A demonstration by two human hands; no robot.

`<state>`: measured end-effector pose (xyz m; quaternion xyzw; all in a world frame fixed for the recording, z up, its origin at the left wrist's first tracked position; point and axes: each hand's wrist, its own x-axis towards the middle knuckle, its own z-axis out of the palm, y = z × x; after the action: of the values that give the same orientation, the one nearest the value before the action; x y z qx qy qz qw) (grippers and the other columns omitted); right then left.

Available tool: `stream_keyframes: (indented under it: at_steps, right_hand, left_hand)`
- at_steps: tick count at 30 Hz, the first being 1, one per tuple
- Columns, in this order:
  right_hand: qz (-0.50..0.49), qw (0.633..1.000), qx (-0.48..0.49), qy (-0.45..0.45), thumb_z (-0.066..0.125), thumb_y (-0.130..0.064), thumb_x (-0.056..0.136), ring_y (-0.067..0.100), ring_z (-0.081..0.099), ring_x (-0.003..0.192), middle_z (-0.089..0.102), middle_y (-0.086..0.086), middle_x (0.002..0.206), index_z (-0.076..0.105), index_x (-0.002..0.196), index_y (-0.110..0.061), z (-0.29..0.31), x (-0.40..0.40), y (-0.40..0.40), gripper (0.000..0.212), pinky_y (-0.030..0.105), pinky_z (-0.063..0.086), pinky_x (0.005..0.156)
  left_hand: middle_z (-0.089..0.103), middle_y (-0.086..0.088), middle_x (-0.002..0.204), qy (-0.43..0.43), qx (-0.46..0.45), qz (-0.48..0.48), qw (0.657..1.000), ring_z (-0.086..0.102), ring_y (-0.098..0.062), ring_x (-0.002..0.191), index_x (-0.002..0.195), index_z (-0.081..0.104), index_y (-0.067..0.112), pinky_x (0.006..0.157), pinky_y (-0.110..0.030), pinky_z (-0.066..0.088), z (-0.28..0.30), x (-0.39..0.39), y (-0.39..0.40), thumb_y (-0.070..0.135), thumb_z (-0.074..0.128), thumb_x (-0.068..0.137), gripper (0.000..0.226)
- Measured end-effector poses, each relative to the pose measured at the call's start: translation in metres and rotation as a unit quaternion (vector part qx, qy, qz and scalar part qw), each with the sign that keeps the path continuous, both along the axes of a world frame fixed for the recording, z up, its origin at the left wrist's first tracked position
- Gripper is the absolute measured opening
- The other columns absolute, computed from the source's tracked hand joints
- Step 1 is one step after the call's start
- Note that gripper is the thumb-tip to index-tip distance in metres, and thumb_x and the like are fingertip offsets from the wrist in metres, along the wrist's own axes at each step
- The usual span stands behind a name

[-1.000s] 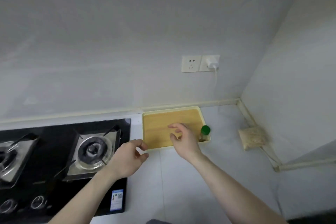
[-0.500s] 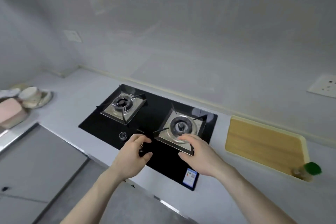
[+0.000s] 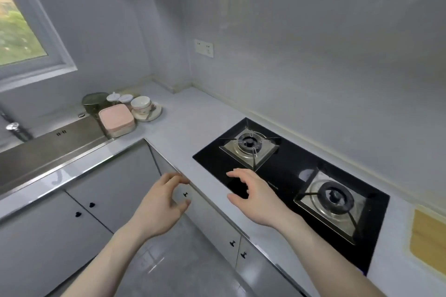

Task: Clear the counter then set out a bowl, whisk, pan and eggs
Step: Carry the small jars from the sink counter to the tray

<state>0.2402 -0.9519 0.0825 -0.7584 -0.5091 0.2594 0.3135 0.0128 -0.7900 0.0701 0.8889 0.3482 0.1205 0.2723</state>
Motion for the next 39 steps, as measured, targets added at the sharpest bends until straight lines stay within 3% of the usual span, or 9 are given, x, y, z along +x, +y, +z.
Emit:
stream_keyframes:
  at_steps: [6,16,20,24,29,36,39]
  right_hand:
    - [0.045,0.999,0.02,0.01,0.064,-0.037,0.094,-0.001,0.043,0.133,0.039,-0.025,0.149,0.05,0.143,-0.039,0.011,-0.052,0.089,0.051,0.03,0.042,0.111]
    - [0.087,0.994,0.026,0.055,0.065,-0.037,0.095,0.0,0.047,0.126,0.043,-0.028,0.138,0.051,0.141,-0.041,0.008,-0.065,0.229,0.049,0.025,0.046,0.103]
    - [0.112,0.991,0.02,0.069,0.065,-0.039,0.094,0.0,0.047,0.128,0.042,-0.028,0.14,0.048,0.141,-0.043,0.003,-0.056,0.286,0.05,0.028,0.046,0.107]
    - [0.113,0.99,0.012,0.083,0.066,-0.038,0.095,0.0,0.048,0.128,0.043,-0.027,0.141,0.049,0.141,-0.041,0.001,-0.033,0.34,0.049,0.027,0.046,0.106]
    - [0.105,0.991,-0.006,0.076,0.068,-0.035,0.093,0.003,0.052,0.126,0.046,-0.022,0.14,0.052,0.14,-0.039,-0.004,-0.003,0.412,0.049,0.029,0.048,0.104]
    - [0.127,0.989,-0.028,0.064,0.068,-0.035,0.093,0.0,0.052,0.123,0.047,-0.023,0.136,0.051,0.139,-0.041,-0.009,0.003,0.488,0.049,0.028,0.05,0.102]
    - [0.121,0.99,-0.037,0.059,0.068,-0.035,0.094,-0.001,0.053,0.122,0.047,-0.024,0.135,0.051,0.139,-0.042,-0.017,0.006,0.516,0.049,0.027,0.05,0.102]
  left_hand:
    - [0.048,0.015,0.139,-0.01,0.008,0.08,0.997,0.051,-0.011,0.128,0.122,0.059,0.035,0.098,-0.021,0.036,0.011,-0.069,0.059,0.029,0.075,0.086,0.039]
    - [0.048,0.02,0.133,-0.035,0.004,0.162,0.986,0.051,-0.006,0.121,0.12,0.059,0.039,0.102,-0.027,0.04,0.023,-0.113,0.159,0.029,0.077,0.086,0.04]
    - [0.049,0.021,0.13,-0.04,0.006,0.179,0.983,0.054,-0.003,0.118,0.119,0.061,0.037,0.1,-0.025,0.042,0.024,-0.109,0.21,0.028,0.076,0.086,0.037]
    - [0.046,0.027,0.128,-0.042,-0.002,0.198,0.979,0.049,0.002,0.116,0.117,0.06,0.04,0.076,-0.027,0.052,0.028,-0.09,0.263,0.031,0.074,0.087,0.034]
    - [0.049,0.022,0.13,-0.049,-0.005,0.219,0.975,0.051,-0.003,0.119,0.118,0.06,0.039,0.096,-0.023,0.039,0.018,-0.07,0.322,0.029,0.076,0.086,0.037]
    - [0.049,0.02,0.13,-0.047,-0.037,0.233,0.971,0.05,0.0,0.115,0.12,0.06,0.038,0.093,-0.02,0.039,0.002,-0.07,0.395,0.031,0.074,0.088,0.036]
    - [0.05,0.02,0.129,-0.043,-0.056,0.232,0.97,0.051,0.001,0.112,0.118,0.061,0.037,0.087,-0.01,0.037,-0.008,-0.068,0.436,0.029,0.074,0.088,0.034]
